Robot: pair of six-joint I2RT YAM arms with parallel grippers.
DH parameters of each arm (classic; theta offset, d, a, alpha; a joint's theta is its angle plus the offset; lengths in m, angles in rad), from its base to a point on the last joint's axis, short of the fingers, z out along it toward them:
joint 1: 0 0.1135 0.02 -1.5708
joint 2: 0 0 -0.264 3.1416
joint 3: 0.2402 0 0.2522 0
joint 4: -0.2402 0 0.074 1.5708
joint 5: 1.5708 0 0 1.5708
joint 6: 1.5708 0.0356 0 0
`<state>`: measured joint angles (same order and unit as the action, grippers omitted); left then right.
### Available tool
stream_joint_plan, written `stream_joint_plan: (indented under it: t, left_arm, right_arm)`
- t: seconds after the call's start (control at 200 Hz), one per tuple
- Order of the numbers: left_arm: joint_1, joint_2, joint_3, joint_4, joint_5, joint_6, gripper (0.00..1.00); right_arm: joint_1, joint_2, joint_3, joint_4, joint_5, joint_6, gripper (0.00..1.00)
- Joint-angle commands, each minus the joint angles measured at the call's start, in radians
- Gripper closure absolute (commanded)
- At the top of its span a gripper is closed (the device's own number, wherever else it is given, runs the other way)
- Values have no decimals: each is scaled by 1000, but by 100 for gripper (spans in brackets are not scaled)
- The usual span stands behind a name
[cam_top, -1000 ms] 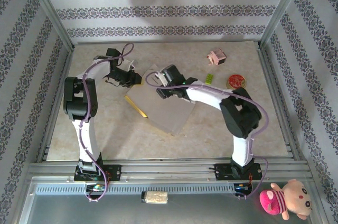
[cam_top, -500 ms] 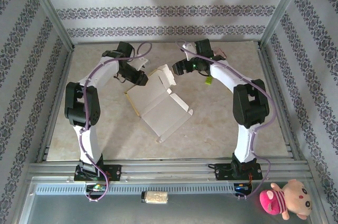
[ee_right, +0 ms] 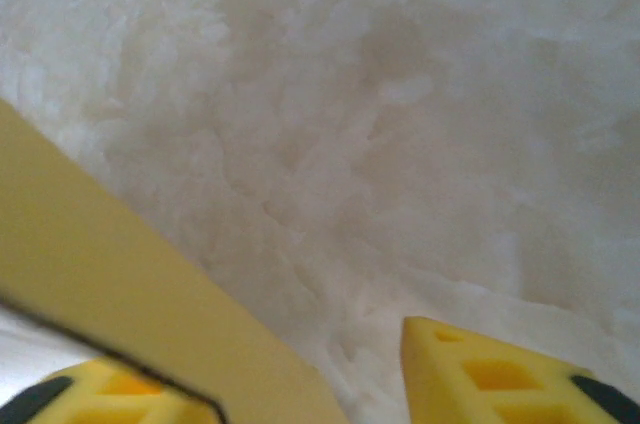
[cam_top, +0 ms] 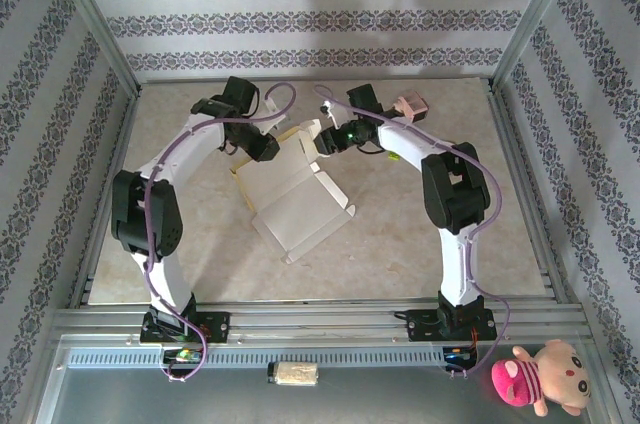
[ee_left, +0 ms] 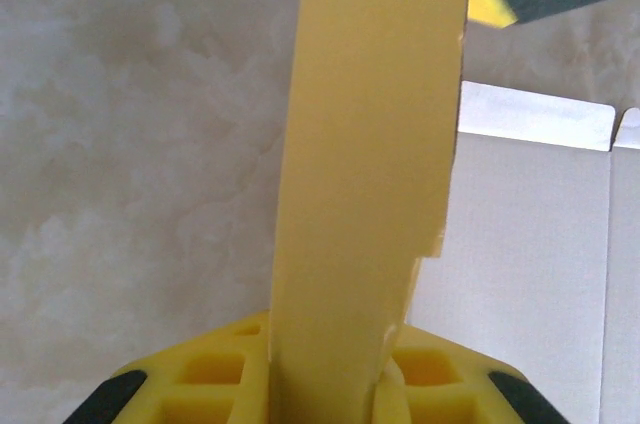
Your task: Fold the paper box
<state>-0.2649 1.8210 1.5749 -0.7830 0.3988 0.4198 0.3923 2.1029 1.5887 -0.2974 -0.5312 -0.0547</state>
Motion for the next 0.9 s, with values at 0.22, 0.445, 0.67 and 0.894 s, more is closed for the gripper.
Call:
stream_joint_plan:
  t: [0.22, 0.445, 0.67, 0.894]
  left_arm:
    - [-31, -45, -66, 135, -113, 2, 97]
    - [-70, -68, -141, 238, -178, -23, 97]
    - [-92, -59, -155, 220, -232, 32, 96]
    - [-107, -54, -152, 223, -249, 41, 96]
  right_arm:
    - [69, -55, -127, 135, 136, 124, 77]
    - [129, -87, -177, 171, 189, 231, 73]
    - [101, -126, -126, 104, 265, 127, 58]
    - [78, -110, -94, 91, 229, 136, 74]
